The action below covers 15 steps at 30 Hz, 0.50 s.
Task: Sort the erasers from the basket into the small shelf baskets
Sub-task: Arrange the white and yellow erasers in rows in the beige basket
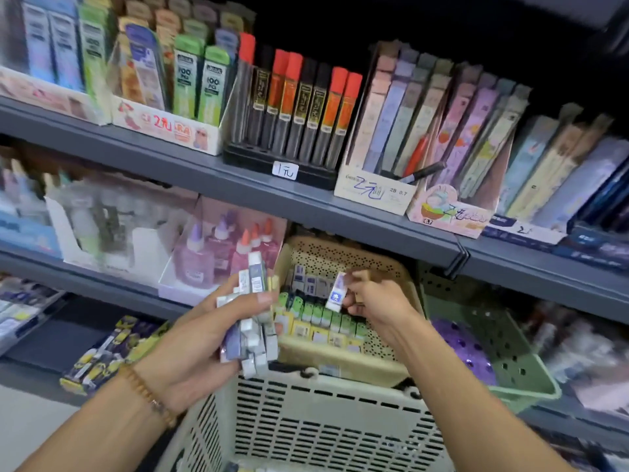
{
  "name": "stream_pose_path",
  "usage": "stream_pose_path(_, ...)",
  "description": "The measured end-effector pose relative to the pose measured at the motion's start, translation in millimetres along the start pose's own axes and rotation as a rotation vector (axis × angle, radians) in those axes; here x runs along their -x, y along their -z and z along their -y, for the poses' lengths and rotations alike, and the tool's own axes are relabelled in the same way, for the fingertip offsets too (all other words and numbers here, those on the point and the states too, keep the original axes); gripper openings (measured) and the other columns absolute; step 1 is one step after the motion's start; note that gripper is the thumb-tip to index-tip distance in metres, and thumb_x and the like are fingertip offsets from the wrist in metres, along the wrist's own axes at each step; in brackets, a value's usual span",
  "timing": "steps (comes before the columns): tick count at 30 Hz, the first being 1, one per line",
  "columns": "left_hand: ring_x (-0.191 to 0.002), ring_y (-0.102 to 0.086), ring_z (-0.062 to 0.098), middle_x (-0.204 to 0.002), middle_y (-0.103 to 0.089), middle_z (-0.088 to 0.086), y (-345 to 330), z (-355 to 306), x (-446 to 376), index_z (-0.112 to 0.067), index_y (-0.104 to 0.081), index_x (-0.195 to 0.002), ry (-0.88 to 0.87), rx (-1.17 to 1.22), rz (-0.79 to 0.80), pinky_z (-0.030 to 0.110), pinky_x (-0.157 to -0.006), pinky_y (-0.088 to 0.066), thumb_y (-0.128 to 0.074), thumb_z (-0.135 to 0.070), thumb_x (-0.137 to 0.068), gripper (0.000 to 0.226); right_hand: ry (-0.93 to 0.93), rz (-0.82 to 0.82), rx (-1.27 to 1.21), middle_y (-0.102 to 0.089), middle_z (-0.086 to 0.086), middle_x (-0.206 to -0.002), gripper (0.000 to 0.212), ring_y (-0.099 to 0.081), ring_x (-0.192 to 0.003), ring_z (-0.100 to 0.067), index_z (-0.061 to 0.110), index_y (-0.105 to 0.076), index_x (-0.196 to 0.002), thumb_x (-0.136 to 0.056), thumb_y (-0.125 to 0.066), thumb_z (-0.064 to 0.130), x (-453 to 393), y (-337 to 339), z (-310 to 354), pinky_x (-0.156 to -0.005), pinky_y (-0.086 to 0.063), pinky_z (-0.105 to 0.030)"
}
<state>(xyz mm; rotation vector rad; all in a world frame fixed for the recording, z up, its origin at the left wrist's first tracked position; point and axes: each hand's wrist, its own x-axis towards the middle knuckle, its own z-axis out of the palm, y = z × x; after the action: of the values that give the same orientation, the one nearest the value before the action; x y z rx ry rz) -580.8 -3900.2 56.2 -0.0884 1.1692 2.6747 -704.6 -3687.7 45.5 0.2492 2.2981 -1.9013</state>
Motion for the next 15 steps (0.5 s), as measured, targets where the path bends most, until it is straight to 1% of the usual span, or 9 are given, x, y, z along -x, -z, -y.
stream_pose_path(1,-0.107,-0.063,0.039,-0.117,-0.066,0.022,2.0,-4.8,-3.3,-0.01,-0.072,-0.109,0.001,-0.002,0.007,0.048,-0.08,-0.058,-0.098,-0.019,-0.033,0.08,-0.012,-0.022,0.007,-0.061,-0.009,-0.065,0.011,-0.052,-0.052,-0.015,0.007,-0.065,-0.086,-0.095,-0.059,0.005,-14.0,-7.1,0.6,-0.05,-0.045,-0.025)
stream_pose_path(3,-0.117,-0.057,0.044,-0.124,-0.063,0.022,7.7,-10.3,-8.9,-0.013,-0.071,-0.112,0.003,-0.008,-0.002,0.051,-0.087,-0.055,-0.098,-0.021,-0.032,0.085,-0.02,-0.034,0.068,-0.061,-0.008,-0.061,0.012,-0.053,-0.046,-0.014,0.009,-0.063,-0.084,-0.096,-0.06,0.009,-37.9,-19.3,1.7,-0.046,-0.045,-0.026)
stream_pose_path(5,-0.115,-0.058,0.045,-0.125,-0.063,0.02,13.6,-10.3,-12.3,-0.015,-0.07,-0.113,0.007,-0.006,-0.002,0.055,-0.092,-0.051,-0.097,-0.021,-0.033,0.085,-0.016,-0.019,0.167,-0.061,-0.005,-0.055,0.012,-0.054,-0.044,-0.015,0.01,-0.062,-0.085,-0.097,-0.06,0.013,-56.9,-28.2,1.5,-0.043,-0.045,-0.027)
stream_pose_path(7,-0.106,-0.063,0.042,-0.122,-0.064,0.019,20.4,-6.8,-15.0,-0.012,-0.067,-0.117,0.005,0.008,-0.009,0.059,-0.095,-0.047,-0.095,-0.016,-0.044,0.078,-0.017,0.009,0.25,-0.06,-0.004,-0.056,0.011,-0.053,-0.046,-0.016,0.009,-0.062,-0.087,-0.097,-0.06,0.014,-70.7,-37.1,0.0,-0.044,-0.044,-0.027)
stream_pose_path(9,-0.103,-0.066,0.037,-0.12,-0.066,0.018,25.3,-3.3,-17.5,-0.009,-0.061,-0.123,-0.031,-0.043,-0.031,0.058,-0.097,-0.047,-0.083,-0.015,-0.062,0.065,-0.063,0.023,0.24,-0.059,-0.006,-0.063,0.007,-0.053,-0.05,-0.014,0.008,-0.063,-0.091,-0.096,-0.06,0.011,-79.3,-46.4,-1.7,-0.043,-0.046,-0.023)
stream_pose_path(10,-0.104,-0.066,0.035,-0.118,-0.067,0.017,26.2,-2.4,-18.0,-0.009,-0.06,-0.125,-0.041,-0.074,-0.048,0.057,-0.097,-0.047,-0.075,-0.018,-0.065,0.062,-0.085,0.033,0.221,-0.059,-0.006,-0.066,0.006,-0.053,-0.052,-0.012,0.008,-0.062,-0.09,-0.096,-0.06,0.009,-80.9,-50.1,-1.8,-0.044,-0.048,-0.021)
stream_pose_path(11,-0.105,-0.066,0.035,-0.117,-0.068,0.017,27.8,-1.2,-19.1,-0.008,-0.06,-0.124,-0.046,-0.088,-0.053,0.056,-0.097,-0.047,-0.07,-0.02,-0.066,0.06,-0.097,0.037,0.198,-0.058,-0.005,-0.067,0.007,-0.052,-0.053,-0.012,0.009,-0.062,-0.089,-0.096,-0.06,0.009,-81.7,-52.2,-2.3,-0.046,-0.049,-0.02)
stream_pose_path(13,-0.104,-0.066,0.036,-0.114,-0.069,0.02,28.8,0.8,-19.6,-0.005,-0.062,-0.119,-0.039,-0.087,-0.074,0.056,-0.098,-0.046,-0.067,-0.021,-0.067,0.055,-0.099,0.019,0.158,-0.061,-0.005,-0.069,0.01,-0.057,-0.054,-0.011,0.009,-0.061,-0.09,-0.097,-0.06,0.015,-80.1,-49.6,-3.0,-0.054,-0.053,-0.021)
stream_pose_path(15,-0.107,-0.064,0.039,-0.115,-0.068,0.023,29.8,3.6,-19.7,-0.001,-0.061,-0.119,-0.025,-0.084,-0.084,0.058,-0.1,-0.044,-0.067,-0.02,-0.069,0.053,-0.095,-0.015,0.105,-0.067,-0.008,-0.077,0.013,-0.065,-0.059,-0.013,0.01,-0.064,-0.093,-0.097,-0.061,0.023,-74.4,-40.0,-3.0,-0.067,-0.059,-0.027)
